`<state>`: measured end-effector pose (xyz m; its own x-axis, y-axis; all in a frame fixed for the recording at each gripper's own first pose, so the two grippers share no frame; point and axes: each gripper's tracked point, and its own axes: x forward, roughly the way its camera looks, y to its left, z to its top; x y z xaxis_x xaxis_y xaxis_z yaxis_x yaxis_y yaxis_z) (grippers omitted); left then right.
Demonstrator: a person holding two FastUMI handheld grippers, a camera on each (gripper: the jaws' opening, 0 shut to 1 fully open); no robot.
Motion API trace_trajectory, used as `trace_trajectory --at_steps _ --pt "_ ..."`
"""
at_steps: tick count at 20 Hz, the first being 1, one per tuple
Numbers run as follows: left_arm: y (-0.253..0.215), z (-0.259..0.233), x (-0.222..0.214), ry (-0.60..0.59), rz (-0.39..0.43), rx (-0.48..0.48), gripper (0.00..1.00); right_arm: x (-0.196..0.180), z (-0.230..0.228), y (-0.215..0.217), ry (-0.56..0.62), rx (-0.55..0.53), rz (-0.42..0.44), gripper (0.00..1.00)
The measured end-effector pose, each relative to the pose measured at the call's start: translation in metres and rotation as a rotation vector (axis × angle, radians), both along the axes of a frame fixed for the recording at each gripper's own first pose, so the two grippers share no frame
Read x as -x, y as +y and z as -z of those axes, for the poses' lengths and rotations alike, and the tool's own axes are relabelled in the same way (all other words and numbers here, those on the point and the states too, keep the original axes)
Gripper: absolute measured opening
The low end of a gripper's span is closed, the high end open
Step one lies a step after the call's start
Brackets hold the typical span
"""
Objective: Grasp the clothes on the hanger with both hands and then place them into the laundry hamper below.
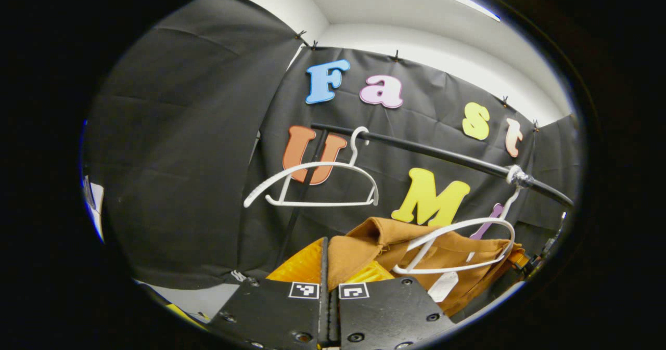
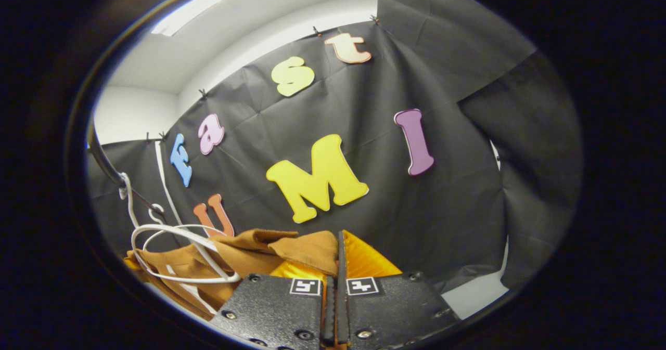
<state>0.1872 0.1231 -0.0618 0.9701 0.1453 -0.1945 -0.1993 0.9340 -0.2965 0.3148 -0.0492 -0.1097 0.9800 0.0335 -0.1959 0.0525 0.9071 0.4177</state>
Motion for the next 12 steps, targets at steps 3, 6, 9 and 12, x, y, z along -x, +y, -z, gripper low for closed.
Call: trace_trajectory --at_steps 3,6,9,12 --pt "-0.001 0.005 0.001 -0.001 0.008 0.006 0.06 -0.005 0.002 -0.002 -0.006 0.008 -0.018 0.05" --pt "0.000 0.016 -0.004 0.026 0.018 0.030 0.00 -0.014 0.009 -0.005 0.013 0.012 -0.035 0.05" --pt "0.000 0.028 -0.003 0.056 0.024 0.027 0.00 -0.025 0.018 -0.008 0.025 0.047 -0.048 0.05" --pt "0.000 0.039 -0.004 0.076 0.028 0.023 0.06 -0.028 0.028 -0.010 0.047 0.040 -0.056 0.05"
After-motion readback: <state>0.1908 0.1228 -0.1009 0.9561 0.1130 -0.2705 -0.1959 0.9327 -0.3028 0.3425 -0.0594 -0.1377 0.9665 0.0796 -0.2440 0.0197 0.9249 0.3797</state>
